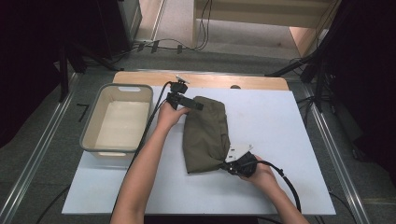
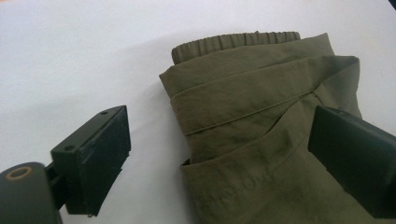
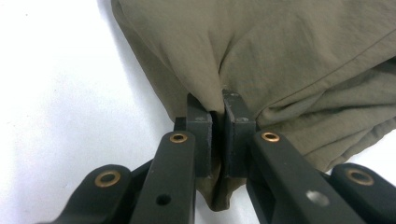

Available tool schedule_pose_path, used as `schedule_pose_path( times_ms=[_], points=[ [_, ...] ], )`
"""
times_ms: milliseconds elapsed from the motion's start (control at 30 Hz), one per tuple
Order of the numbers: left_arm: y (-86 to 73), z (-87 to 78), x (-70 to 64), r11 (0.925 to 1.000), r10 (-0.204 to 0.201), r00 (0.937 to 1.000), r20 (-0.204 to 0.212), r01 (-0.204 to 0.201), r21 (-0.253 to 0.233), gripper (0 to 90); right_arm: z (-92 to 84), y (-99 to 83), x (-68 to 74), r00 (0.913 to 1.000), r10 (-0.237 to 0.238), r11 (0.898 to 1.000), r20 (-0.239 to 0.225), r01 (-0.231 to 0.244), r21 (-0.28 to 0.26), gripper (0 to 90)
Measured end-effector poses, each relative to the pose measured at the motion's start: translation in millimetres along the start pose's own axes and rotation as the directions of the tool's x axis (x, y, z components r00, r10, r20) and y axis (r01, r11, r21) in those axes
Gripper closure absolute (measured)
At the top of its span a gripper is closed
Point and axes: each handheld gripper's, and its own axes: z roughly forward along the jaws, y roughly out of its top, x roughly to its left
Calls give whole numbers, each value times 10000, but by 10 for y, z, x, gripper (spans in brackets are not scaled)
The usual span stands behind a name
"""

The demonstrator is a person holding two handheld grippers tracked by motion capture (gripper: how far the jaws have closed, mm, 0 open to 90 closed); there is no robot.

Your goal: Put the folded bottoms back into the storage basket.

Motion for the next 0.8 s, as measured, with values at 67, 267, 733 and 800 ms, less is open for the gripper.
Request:
schedule_pose_path(
  times_ms=[67,267,733,800],
  points=[
    [-6,23,4,10000,16,10000,-6,-16,23,101,-1,0,1,10000,6,10000,18,-6,4,815],
    [-37,98,27,9999,-3,10000,63,2,149,131,1,-3,-3,10000,48,10000,-7,-48,-35,813],
    [-92,195,54,9996,0,9994,340,-9,275,240,2,-7,-4,10000,37,10000,-13,-37,-70,813],
    [-91,196,46,9995,46,9997,253,-54,320,246,2,-7,-6,10000,38,10000,-22,-38,-75,813]
  ],
)
